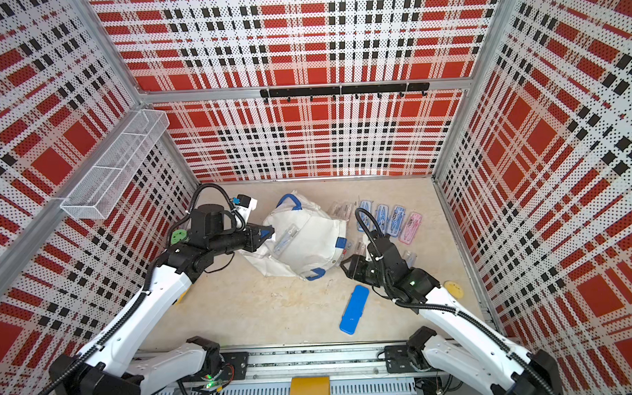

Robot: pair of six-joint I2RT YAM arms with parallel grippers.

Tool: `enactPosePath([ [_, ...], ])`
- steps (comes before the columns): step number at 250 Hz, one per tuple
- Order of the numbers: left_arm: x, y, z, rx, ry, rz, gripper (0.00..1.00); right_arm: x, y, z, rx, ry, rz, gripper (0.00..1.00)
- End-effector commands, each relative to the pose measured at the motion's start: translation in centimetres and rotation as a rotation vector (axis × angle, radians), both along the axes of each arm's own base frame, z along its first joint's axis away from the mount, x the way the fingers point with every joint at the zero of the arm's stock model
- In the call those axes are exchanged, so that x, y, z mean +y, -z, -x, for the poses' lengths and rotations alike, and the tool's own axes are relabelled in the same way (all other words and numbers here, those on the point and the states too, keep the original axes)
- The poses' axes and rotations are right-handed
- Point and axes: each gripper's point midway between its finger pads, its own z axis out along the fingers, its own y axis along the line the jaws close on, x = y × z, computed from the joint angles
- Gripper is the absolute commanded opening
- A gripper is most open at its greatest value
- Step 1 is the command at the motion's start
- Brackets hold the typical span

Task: Take out the compass set from the canvas bag
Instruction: Place the compass set at the center of the board, then pick up the compass set from the canvas bag.

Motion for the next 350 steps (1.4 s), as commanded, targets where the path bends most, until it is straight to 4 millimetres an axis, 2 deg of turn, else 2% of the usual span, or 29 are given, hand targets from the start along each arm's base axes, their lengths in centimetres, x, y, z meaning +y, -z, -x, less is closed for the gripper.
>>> enactPosePath([
  [1, -1.0, -4.0, 0.2, -0.105, 0.044, 0.051, 0.0, 3.4, -3.5, -1.5, -0.164, -0.029, -0.048, 0.46],
  [37, -1.6, -4.0, 0.5, -0.105, 0.05, 0.041, 0.0, 8.6, -2.6, -2.4, -0.145, -0.09, -0.096, 0.4],
  [75, -2.1, -3.4, 0.4, -0.102, 0.045, 0.02, 0.0, 13.2, -0.4, -2.7, -0.107, -0.16, -0.076, 0.35],
  [118, -2.8, -3.3, 0.4, -0.09, 0.048, 0.015, 0.0, 15.5, 3.1, -3.7, -0.004, -0.129, -0.118, 0.34],
  [170, -3.5, -3.4, 0.9, -0.083, 0.064, 0.008, 0.0, 18.1, 4.9, -4.8, 0.094, -0.073, -0.286, 0.34],
  [201, -3.8, -3.3, 1.5, -0.08, 0.083, 0.008, 0.0, 18.7, 6.2, -6.5, 0.152, -0.014, -0.362, 0.38],
  [238, -3.9, -3.2, 2.5, -0.076, 0.123, 0.015, 0.0, 18.1, 7.3, -9.6, 0.188, 0.109, -0.462, 0.59],
  [256, -4.3, -3.3, 3.0, -0.07, 0.156, 0.029, 0.0, 18.0, 7.8, -10.9, 0.198, 0.166, -0.503, 0.66],
  [350, -5.7, -4.6, 4.7, -0.058, 0.251, 0.104, 0.0, 17.4, 12.0, -14.7, 0.255, 0.361, -0.463, 0.81],
])
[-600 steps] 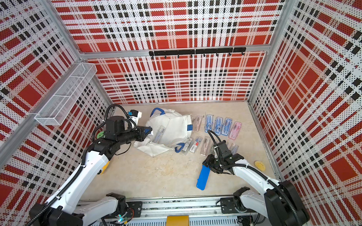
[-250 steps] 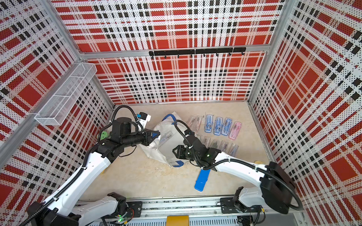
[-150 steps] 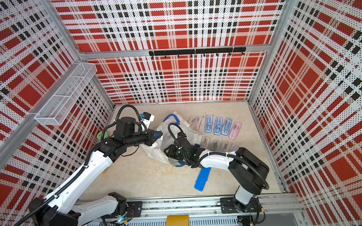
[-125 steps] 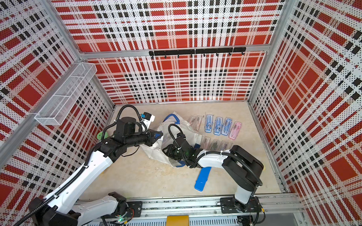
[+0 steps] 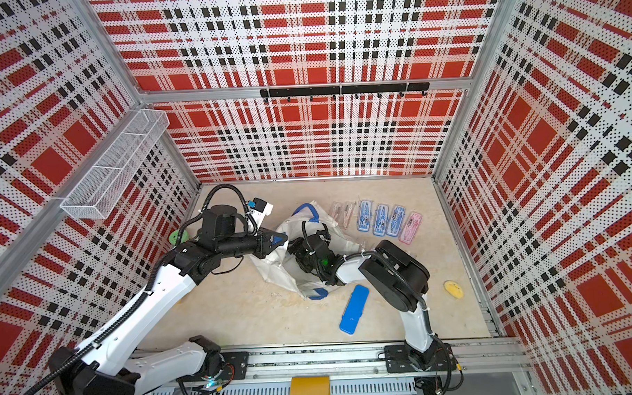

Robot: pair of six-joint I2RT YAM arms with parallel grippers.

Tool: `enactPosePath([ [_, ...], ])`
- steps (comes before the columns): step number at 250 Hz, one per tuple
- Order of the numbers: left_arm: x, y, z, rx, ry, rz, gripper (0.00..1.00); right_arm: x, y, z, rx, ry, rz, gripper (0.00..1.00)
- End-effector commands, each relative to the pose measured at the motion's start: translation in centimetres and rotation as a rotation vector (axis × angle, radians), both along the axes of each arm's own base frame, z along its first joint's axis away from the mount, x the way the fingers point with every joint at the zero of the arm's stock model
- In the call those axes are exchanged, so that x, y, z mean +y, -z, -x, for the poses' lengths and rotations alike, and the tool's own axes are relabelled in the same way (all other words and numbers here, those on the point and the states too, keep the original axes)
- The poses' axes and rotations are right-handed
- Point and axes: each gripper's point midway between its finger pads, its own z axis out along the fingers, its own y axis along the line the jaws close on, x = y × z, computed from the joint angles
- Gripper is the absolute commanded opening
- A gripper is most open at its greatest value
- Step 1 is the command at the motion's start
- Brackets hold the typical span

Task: Take out the compass set from the canvas bag
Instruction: Pick up the compass set from the canvas bag.

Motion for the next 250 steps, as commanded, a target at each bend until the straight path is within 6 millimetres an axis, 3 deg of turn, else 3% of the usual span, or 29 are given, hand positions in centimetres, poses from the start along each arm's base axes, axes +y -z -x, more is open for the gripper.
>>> enactPosePath([
  [1, -1.3, -4.0, 1.4, -0.077, 0.084, 0.098, 0.0, -0.1, -0.2, -1.9, 0.007, 0.093, -0.047, 0.81],
  [35, -2.2, -4.0, 2.0, -0.058, 0.111, 0.111, 0.0, -0.6, 2.0, -2.2, 0.078, 0.157, -0.059, 0.82],
  [64, -2.3, -3.9, 2.4, -0.04, 0.121, 0.113, 0.0, -0.8, 2.2, -3.2, 0.064, 0.194, -0.095, 0.82],
  [142, -0.1, -2.1, 3.1, 0.044, 0.089, 0.093, 0.0, -1.6, -2.0, -6.5, -0.124, 0.241, -0.319, 0.66],
  [207, 0.1, -2.1, 3.0, 0.058, 0.083, 0.099, 0.0, 0.4, -6.5, -8.0, -0.221, 0.162, -0.367, 0.7],
  [250, -0.2, -2.5, 3.1, 0.07, 0.084, 0.116, 0.0, 1.4, -6.1, -8.4, -0.176, 0.141, -0.34, 0.63],
])
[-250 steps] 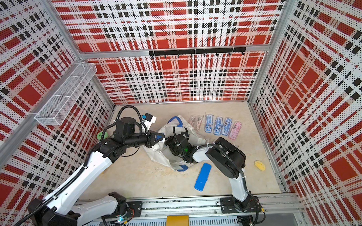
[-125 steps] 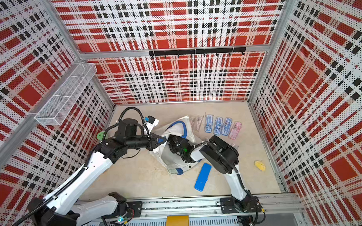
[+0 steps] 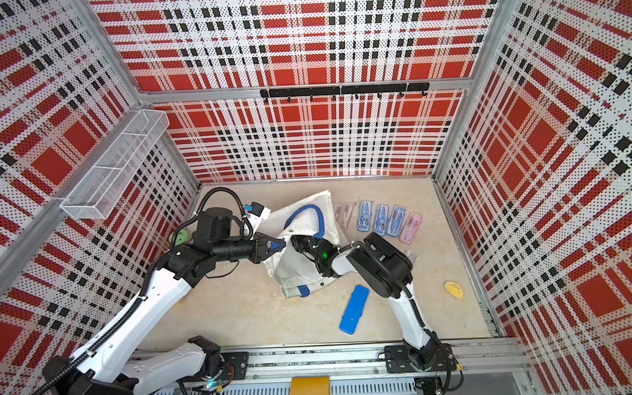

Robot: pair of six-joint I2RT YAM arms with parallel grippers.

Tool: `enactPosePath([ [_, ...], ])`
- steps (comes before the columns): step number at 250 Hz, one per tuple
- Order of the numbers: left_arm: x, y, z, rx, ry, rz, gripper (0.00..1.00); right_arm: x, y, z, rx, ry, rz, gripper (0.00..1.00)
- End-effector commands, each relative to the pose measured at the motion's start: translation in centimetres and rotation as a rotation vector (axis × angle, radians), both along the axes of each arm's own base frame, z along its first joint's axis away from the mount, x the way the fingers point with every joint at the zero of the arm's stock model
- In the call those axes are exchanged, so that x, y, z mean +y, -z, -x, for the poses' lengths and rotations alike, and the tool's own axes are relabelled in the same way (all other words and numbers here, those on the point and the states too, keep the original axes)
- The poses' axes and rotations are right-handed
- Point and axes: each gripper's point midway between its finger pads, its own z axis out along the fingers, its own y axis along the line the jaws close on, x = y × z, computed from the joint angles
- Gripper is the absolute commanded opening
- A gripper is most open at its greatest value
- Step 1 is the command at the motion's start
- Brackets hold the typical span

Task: Take out the compass set from the canvas bag
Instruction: Pick up the compass set from the canvas bag.

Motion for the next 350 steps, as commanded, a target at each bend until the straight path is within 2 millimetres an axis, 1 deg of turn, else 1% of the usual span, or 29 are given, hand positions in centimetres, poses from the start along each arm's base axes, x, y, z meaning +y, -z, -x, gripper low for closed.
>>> enactPosePath([
  [1, -0.6, -2.4, 1.2, -0.012, 0.043, 0.076, 0.0, 0.4, -0.7, -0.9, -0.017, -0.007, -0.019, 0.63],
  [34, -0.6, -2.8, 1.3, -0.016, 0.04, 0.086, 0.0, 0.6, 0.3, -0.9, 0.017, -0.011, -0.014, 0.55],
  [67, -0.5, -3.3, 1.5, -0.019, 0.034, 0.1, 0.0, 0.7, 0.3, -0.9, 0.03, -0.013, -0.003, 0.52],
  [89, -0.5, -3.5, 1.5, -0.018, 0.031, 0.108, 0.0, 0.9, 0.0, -1.1, 0.025, -0.015, 0.0, 0.51],
  [116, -0.4, -3.7, 1.2, -0.011, 0.017, 0.115, 0.0, 1.3, -0.5, -1.1, 0.016, -0.03, 0.007, 0.45],
  [159, 0.3, -3.9, -0.2, 0.002, -0.05, 0.139, 0.0, 1.8, -1.5, -0.5, -0.004, -0.064, 0.012, 0.41],
  [178, 1.0, -3.8, -1.2, 0.014, -0.098, 0.155, 0.0, 2.2, -2.2, 0.2, -0.017, -0.088, 0.014, 0.4],
  [197, 2.0, -3.7, -2.4, 0.024, -0.156, 0.165, 0.0, 2.9, -2.8, 1.3, -0.032, -0.133, 0.032, 0.39],
  [229, 3.1, -3.6, -3.9, 0.038, -0.224, 0.19, 0.0, 3.9, -2.9, 3.7, -0.037, -0.226, 0.078, 0.38],
  [246, 3.0, -3.5, -4.1, 0.054, -0.229, 0.206, 0.0, 4.2, -3.0, 4.9, -0.04, -0.268, 0.1, 0.37],
  [248, 3.4, -3.5, -4.5, 0.054, -0.247, 0.208, 0.0, 4.2, -3.0, 5.0, -0.039, -0.273, 0.103, 0.37],
  [252, 3.8, -3.5, -4.8, 0.057, -0.26, 0.213, 0.0, 4.1, -2.9, 5.3, -0.038, -0.28, 0.109, 0.37],
  [286, 4.3, -2.9, -5.8, 0.109, -0.294, 0.242, 0.0, 3.5, -3.0, 7.4, -0.038, -0.332, 0.152, 0.37],
  [308, 4.6, -2.4, -6.2, 0.132, -0.305, 0.251, 0.0, 2.7, -3.3, 8.3, -0.041, -0.346, 0.191, 0.36],
  [350, 5.3, -1.4, -6.9, 0.166, -0.331, 0.267, 0.0, 0.8, -5.6, 9.7, -0.085, -0.355, 0.269, 0.36],
])
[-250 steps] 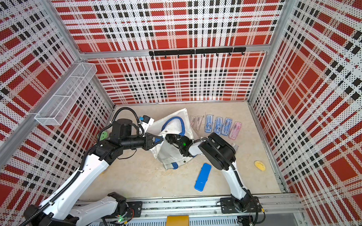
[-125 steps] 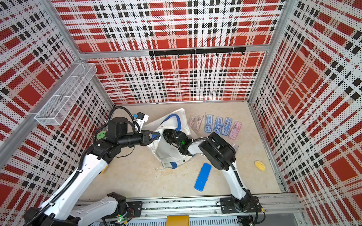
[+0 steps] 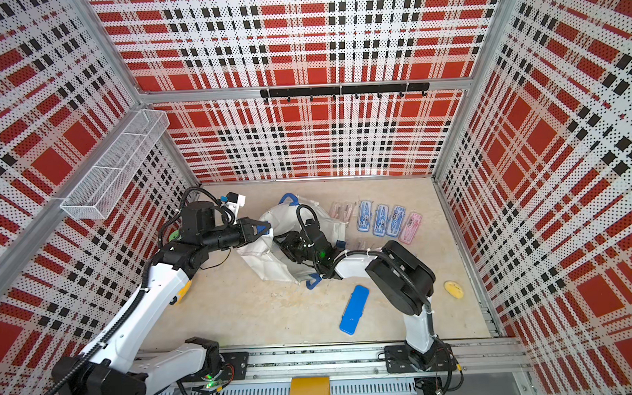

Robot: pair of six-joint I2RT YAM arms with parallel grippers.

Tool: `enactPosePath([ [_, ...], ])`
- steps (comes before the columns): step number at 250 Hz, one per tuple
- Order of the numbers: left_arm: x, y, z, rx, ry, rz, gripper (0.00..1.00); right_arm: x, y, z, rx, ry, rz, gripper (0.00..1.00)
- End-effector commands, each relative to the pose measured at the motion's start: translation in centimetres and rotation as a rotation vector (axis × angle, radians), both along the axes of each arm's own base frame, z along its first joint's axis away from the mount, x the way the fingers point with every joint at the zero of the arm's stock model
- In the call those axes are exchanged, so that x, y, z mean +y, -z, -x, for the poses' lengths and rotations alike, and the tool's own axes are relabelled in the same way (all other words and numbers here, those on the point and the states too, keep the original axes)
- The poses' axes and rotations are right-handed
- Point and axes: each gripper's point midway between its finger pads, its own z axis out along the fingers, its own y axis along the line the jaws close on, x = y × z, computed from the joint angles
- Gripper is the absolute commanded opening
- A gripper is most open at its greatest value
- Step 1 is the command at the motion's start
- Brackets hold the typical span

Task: Take out the compass set from the canvas bag
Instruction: Pick up the compass set from the canvas bag, then place the compass set at the center of the board.

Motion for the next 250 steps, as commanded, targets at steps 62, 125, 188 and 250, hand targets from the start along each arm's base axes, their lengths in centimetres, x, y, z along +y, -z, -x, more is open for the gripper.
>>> enactPosePath([
  [62, 2.3, 0.8, -1.9, 0.017, -0.077, 0.062, 0.0, -4.5, -5.8, 2.3, -0.18, -0.04, 0.222, 0.36],
  [125, 3.9, 2.3, -3.2, 0.058, -0.127, 0.065, 0.0, -8.4, -9.7, 2.4, -0.264, -0.009, 0.308, 0.36],
  [188, 6.3, 4.4, -5.1, 0.102, -0.2, 0.077, 0.0, -13.0, -14.0, 4.3, -0.34, -0.009, 0.459, 0.36],
  [250, 9.6, 6.8, -7.0, 0.151, -0.295, 0.146, 0.0, -16.3, -8.9, 8.7, -0.197, -0.114, 0.579, 0.35],
])
